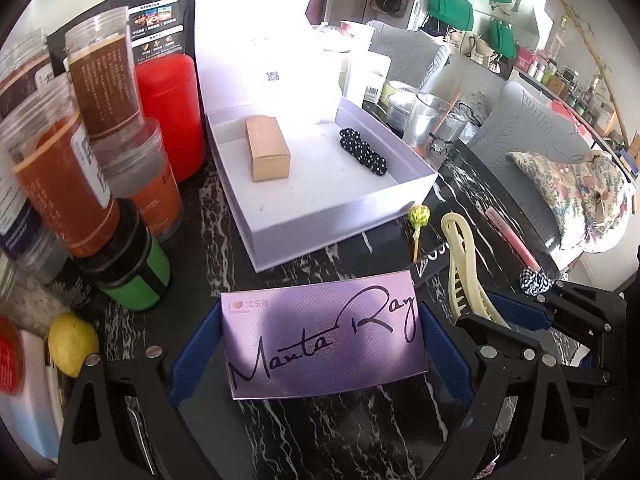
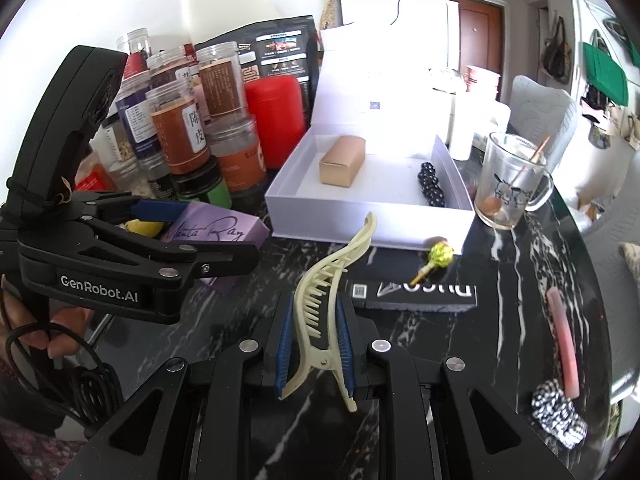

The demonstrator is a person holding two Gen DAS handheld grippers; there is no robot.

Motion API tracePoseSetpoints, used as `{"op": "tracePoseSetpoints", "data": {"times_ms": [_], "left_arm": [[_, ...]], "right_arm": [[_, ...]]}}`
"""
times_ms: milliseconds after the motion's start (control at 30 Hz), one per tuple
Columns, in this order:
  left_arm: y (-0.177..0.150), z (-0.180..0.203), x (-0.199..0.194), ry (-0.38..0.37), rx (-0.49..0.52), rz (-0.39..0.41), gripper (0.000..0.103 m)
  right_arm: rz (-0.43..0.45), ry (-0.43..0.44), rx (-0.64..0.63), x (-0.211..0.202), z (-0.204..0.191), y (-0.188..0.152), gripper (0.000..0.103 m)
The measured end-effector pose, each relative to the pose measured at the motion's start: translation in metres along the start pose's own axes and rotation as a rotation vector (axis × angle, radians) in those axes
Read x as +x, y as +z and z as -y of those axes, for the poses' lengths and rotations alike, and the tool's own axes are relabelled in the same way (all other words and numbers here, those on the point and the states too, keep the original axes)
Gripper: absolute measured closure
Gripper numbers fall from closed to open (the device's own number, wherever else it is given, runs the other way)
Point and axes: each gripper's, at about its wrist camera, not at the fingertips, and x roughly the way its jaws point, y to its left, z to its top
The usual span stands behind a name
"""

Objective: Organize rigid objects
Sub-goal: 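Carry the claw clip and purple Manta Ray card with both grippers toward the white box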

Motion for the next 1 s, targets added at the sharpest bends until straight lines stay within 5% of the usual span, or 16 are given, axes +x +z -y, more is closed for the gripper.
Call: {"op": "tracePoseSetpoints", "data": {"times_ms": [1000], "left_arm": [[0.117, 0.005, 0.017, 0.007, 0.036, 0.121, 0.007]], "right_arm": [[0.097, -0.050, -0.068, 0.018, 0.048, 0.093, 0.082]]}}
